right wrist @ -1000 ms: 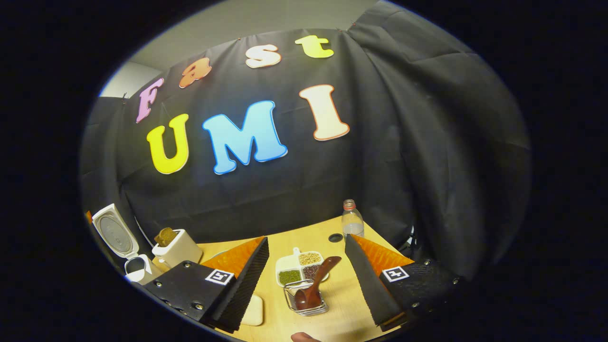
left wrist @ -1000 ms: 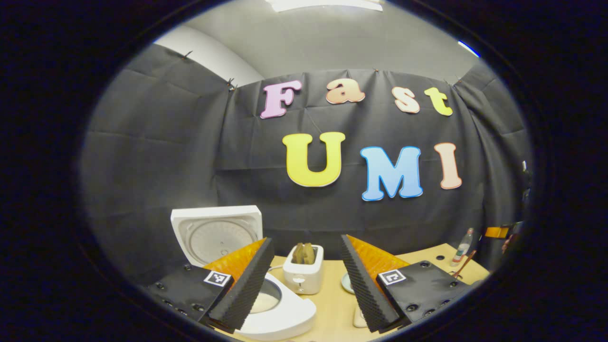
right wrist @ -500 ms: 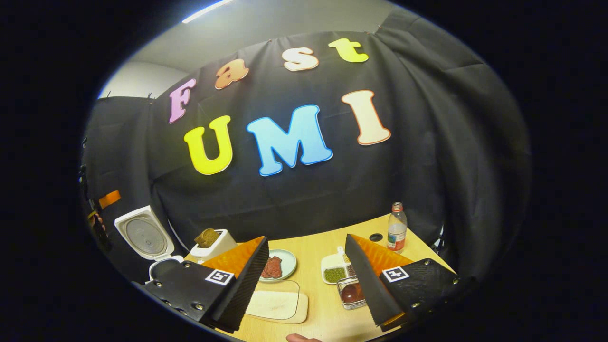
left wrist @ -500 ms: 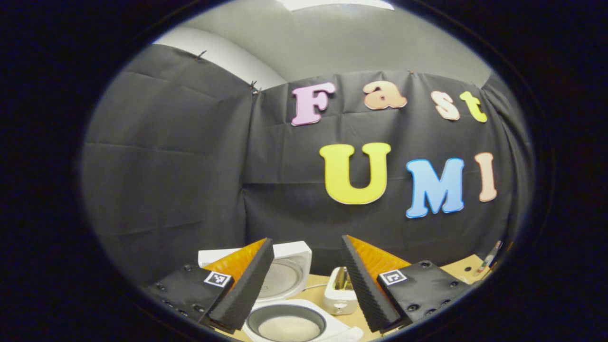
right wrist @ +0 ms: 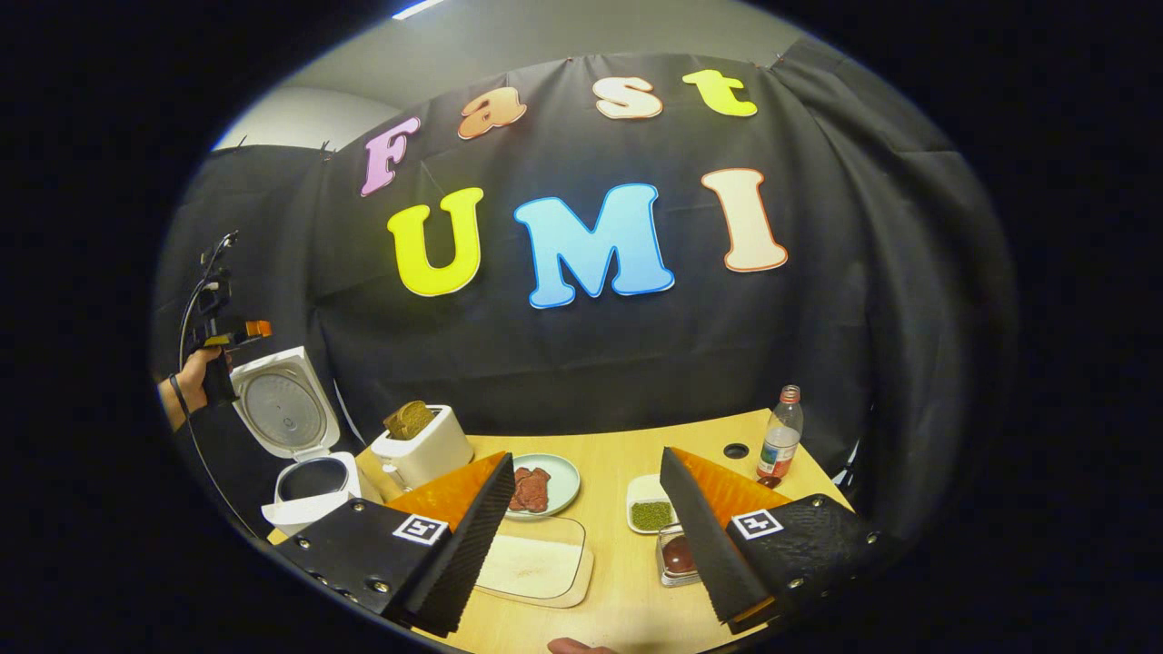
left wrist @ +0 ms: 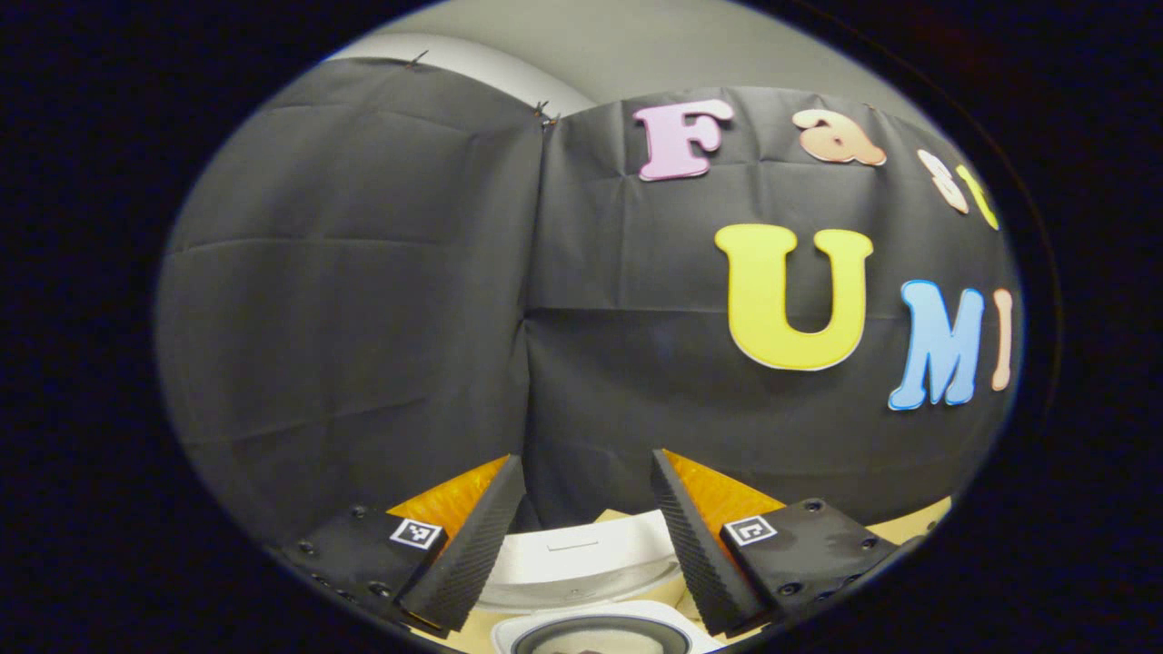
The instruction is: Close the left gripper, press the button to open the rice cooker; take a wooden spoon from the chopstick holder with the right hand, scoop a spoonful of rice and pour it into the rice cooker, then put the wooden spoon back into the chopstick holder.
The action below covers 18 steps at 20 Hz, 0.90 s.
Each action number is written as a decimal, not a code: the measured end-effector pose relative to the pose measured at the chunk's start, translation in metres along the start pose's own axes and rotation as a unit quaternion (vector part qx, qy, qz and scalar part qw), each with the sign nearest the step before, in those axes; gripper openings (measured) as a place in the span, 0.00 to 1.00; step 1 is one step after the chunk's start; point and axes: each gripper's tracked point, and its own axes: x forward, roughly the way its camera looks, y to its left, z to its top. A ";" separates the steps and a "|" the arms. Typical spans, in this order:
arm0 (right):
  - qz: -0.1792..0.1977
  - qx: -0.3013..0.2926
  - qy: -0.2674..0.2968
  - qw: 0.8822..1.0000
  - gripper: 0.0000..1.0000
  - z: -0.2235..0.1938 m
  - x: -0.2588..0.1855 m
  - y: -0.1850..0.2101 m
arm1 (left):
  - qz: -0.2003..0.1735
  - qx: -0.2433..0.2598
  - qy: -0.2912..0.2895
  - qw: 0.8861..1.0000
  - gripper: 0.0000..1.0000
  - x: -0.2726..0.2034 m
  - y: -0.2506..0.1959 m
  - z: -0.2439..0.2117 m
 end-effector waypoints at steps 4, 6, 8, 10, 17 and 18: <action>-0.032 -0.013 -0.011 0.999 0.98 0.010 0.002 -0.022 | 0.020 0.004 0.034 0.999 0.97 0.032 0.008 -0.024; -0.040 -0.009 -0.012 0.999 0.98 0.010 0.005 -0.027 | 0.032 0.008 0.059 0.998 0.97 0.041 0.012 -0.045; -0.042 -0.007 -0.008 0.999 0.98 0.008 0.007 -0.027 | 0.032 -0.004 0.055 0.998 0.96 0.040 0.016 -0.044; -0.039 -0.011 -0.007 0.999 0.98 0.006 0.010 -0.023 | 0.025 0.004 0.052 0.998 0.97 0.032 0.014 -0.046; 0.000 -0.022 -0.014 1.000 0.98 0.009 0.007 0.008 | 0.007 0.010 0.032 0.999 0.95 -0.031 -0.009 -0.060; 0.006 -0.025 -0.016 1.000 0.98 0.010 0.005 0.011 | 0.007 0.010 0.030 0.999 0.97 -0.043 -0.013 -0.066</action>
